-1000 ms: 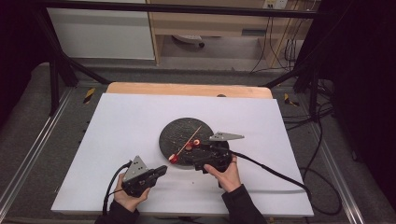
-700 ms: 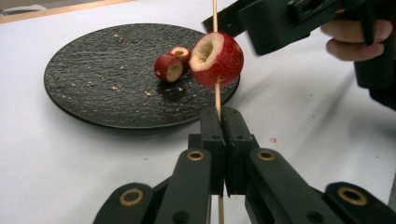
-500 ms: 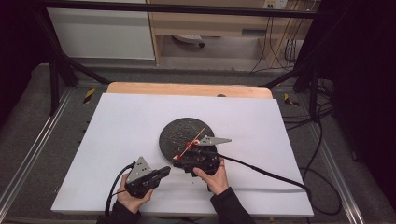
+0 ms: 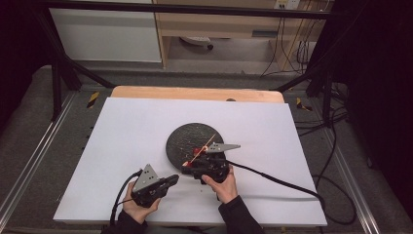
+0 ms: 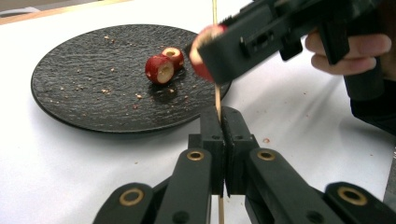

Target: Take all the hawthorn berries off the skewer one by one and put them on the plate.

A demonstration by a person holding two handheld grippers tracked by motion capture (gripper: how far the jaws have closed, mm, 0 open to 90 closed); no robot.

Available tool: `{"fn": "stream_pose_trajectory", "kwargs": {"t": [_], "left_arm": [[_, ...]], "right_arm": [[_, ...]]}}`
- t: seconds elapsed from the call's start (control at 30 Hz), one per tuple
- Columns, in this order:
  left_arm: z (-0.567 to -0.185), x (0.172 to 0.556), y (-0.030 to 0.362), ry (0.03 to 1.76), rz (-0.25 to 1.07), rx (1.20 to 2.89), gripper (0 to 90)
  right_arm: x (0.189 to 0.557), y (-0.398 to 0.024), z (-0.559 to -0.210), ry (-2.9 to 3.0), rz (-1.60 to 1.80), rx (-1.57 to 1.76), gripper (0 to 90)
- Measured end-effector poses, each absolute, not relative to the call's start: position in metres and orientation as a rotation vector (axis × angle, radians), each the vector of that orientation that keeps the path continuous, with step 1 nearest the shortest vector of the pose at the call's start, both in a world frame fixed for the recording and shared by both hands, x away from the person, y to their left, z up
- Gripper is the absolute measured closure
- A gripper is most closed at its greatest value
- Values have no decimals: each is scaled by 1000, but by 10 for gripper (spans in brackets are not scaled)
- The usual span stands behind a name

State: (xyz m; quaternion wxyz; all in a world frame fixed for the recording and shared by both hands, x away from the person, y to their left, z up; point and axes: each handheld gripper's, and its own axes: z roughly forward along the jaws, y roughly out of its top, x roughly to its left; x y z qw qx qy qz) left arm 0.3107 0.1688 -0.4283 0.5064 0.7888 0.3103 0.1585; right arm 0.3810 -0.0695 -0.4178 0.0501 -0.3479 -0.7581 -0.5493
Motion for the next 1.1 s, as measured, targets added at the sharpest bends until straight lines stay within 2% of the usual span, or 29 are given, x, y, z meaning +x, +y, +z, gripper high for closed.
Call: {"fn": "stream_pose_trajectory", "kwargs": {"t": [1.1], "left_arm": [[-425, 310, 178, 749, 392, 1880, 884]], "right_arm": [[428, -122, -353, -2331, -1829, -1246, 601]]}}
